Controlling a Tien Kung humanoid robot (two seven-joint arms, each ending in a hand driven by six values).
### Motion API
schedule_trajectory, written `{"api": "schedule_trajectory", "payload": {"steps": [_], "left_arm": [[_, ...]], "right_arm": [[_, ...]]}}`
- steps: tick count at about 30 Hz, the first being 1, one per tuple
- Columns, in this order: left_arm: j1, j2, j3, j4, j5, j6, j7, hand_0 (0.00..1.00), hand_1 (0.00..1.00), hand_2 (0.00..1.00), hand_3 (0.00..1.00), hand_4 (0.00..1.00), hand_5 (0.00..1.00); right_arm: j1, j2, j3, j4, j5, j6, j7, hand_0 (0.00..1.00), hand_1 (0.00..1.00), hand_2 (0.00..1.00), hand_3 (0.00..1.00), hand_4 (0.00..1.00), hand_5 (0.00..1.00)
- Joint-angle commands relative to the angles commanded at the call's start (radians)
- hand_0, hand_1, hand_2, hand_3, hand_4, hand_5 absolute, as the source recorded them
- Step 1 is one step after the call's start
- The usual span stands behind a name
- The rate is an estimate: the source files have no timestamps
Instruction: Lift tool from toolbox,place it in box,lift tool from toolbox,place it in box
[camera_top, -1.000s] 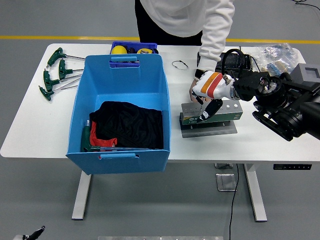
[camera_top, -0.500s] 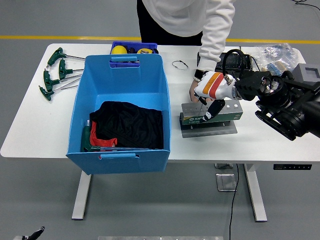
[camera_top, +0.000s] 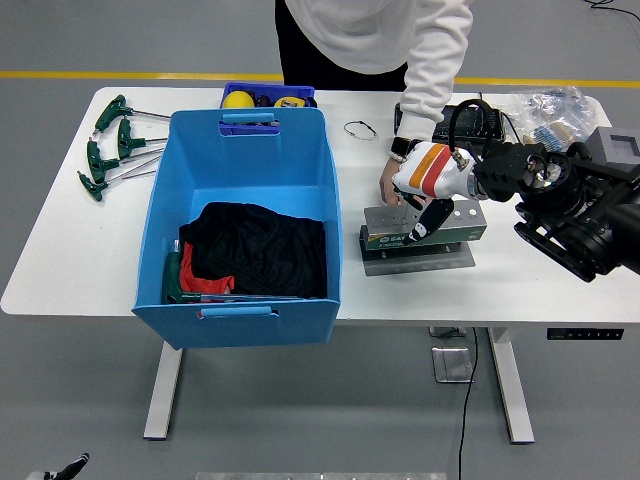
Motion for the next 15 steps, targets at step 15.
{"api": "schedule_trajectory", "payload": {"steps": [15], "left_arm": [[0.001,0.001,-0.012,0.000,0.018,-0.002,0.002,0.732,0.655,0.740,0.748,0.771,0.736]], "right_arm": [[0.000,-0.008,0.000,0.004,0.008,-0.018,-0.010,0.195,0.168,0.201,0.209,0.998,0.819]]}}
